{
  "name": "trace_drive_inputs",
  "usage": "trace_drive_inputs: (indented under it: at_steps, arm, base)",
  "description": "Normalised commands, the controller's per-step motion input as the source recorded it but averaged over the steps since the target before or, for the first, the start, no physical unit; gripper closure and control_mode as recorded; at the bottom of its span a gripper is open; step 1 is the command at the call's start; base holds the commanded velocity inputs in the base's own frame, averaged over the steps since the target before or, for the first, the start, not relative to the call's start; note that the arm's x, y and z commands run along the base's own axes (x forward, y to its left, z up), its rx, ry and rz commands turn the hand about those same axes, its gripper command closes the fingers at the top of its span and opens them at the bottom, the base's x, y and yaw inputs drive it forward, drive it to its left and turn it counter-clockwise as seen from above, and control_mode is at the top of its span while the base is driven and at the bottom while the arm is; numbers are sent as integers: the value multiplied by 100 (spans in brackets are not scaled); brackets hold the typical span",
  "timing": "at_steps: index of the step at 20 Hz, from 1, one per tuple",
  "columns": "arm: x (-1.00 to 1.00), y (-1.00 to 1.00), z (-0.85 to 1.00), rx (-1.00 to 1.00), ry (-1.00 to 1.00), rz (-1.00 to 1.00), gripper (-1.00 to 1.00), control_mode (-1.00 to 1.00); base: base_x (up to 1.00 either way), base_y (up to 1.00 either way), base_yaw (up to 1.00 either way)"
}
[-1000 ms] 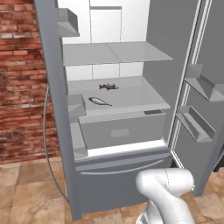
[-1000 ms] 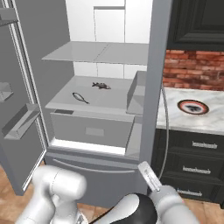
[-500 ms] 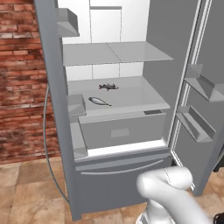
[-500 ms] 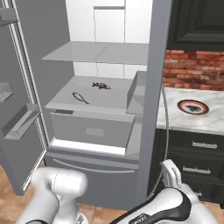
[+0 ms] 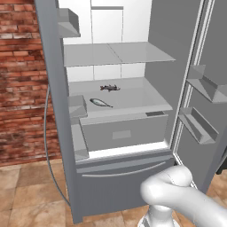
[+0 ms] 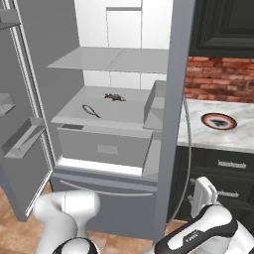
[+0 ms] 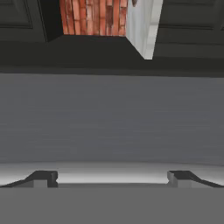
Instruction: Place the fish on the counter behind the older fish on the same shelf of the fridge to maintain FIFO order. Close the fridge door when finished.
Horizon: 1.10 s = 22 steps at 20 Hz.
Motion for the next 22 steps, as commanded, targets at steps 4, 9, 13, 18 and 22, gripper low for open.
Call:
trace_drive_inputs:
  at_steps: [4, 9, 13, 18, 22]
  arm:
    - [66, -28, -33, 13, 0, 17, -100, -100]
    - [52, -31, -16, 10, 0, 18, -100, -100]
    - [12, 17, -7, 3, 0, 11, -100, -100]
    - [-2, 86, 0, -1, 0, 10, -100, -100]
    - [0, 100, 9, -8, 0, 7, -100, -100]
  base:
    - [0, 0, 0]
    - [0, 0, 0]
    - [0, 0, 0]
    - [0, 0, 0]
    - [0, 0, 0]
